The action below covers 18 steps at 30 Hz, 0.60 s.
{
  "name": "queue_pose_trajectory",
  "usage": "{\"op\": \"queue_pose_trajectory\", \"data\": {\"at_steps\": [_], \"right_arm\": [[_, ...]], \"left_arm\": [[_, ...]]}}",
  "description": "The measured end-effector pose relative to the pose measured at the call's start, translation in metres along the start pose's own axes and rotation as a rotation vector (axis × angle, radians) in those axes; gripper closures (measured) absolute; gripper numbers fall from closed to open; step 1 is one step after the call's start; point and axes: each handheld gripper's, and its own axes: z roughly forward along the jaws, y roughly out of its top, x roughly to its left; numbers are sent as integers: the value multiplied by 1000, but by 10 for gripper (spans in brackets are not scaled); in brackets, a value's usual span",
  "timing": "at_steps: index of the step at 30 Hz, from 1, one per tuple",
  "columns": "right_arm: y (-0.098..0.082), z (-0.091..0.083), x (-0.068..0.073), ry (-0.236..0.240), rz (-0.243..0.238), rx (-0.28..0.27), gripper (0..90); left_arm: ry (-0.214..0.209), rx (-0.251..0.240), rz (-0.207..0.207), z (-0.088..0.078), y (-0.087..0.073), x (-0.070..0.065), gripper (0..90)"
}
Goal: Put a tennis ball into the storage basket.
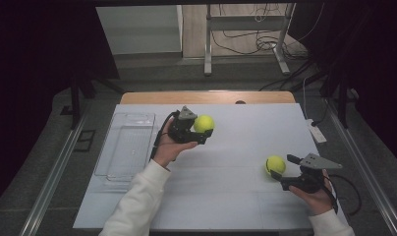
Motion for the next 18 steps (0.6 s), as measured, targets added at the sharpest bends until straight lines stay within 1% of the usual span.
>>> {"op": "queue_pose_trajectory", "data": {"at_steps": [7, 11, 14, 18], "right_arm": [[0, 0, 0, -2, 0, 0, 113], [0, 0, 0, -3, 0, 3, 113], [0, 0, 0, -7, 3, 2, 114], [0, 0, 0, -8, 3, 2, 113]], "left_arm": [[16, -20, -11, -9, 2, 2, 272], [26, -27, -19, -14, 2, 6, 272], [51, -29, -24, -17, 2, 9, 272], [55, -42, -33, -23, 3, 12, 272]]}}
